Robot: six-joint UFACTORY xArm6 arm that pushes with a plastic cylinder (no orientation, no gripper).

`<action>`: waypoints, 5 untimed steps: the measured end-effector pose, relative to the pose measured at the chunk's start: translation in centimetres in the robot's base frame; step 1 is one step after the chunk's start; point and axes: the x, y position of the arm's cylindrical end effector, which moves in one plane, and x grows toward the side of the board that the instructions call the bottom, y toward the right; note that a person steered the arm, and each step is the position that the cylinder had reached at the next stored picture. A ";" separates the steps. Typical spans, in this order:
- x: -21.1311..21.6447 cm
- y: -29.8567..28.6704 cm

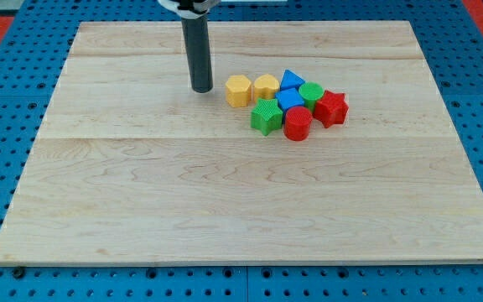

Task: Push the blue triangle into the green circle

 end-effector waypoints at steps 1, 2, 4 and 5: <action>0.7 4.9; 0.5 5.8; -7.2 5.9; -7.6 8.8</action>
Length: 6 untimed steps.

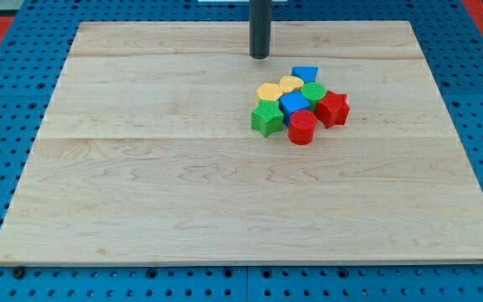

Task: Push the blue triangle into the green circle

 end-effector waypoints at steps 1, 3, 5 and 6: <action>-0.1 2.1; 4.5 3.5; 2.9 3.5; 0.7 3.9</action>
